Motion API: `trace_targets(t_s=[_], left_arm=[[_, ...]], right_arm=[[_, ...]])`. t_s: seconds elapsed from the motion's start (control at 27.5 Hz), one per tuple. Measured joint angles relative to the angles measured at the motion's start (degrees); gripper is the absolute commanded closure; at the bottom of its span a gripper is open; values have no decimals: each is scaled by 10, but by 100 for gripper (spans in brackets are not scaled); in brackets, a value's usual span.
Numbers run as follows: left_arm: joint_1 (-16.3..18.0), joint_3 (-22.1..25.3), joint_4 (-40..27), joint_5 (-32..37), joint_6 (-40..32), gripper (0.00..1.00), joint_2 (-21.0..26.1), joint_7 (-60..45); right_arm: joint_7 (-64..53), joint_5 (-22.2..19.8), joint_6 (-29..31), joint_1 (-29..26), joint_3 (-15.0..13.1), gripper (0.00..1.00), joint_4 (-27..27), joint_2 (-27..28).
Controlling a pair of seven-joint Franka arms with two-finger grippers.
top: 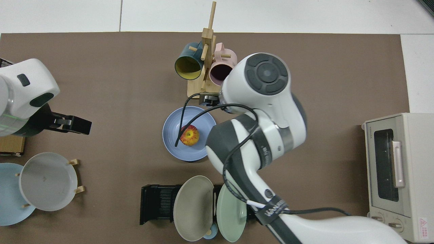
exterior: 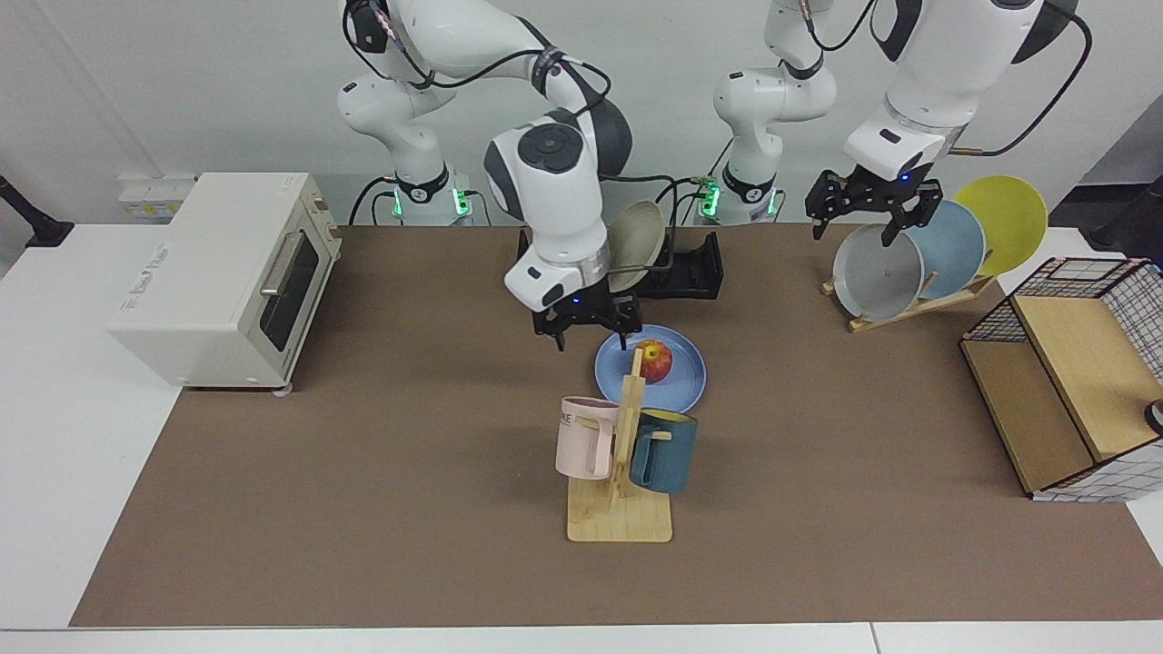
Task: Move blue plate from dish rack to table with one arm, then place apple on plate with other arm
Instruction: 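Open the right gripper and withdraw it away from the plate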
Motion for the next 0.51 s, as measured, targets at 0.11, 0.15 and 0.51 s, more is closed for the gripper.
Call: trace_targets(t_s=[0.11,0.15,0.51], left_arm=[[5,0,0,0,0,0,0,0],[6,0,0,0,0,0,0,0],[11,0,1,0,0,0,-1,0]], right_arm=[[-57,-21,-12,-33,0,0,-10,-23],[-75,-26,-14,-43,0,0,-14,-30],[-227,-60,-16,-128,-2,0,-35,-61]])
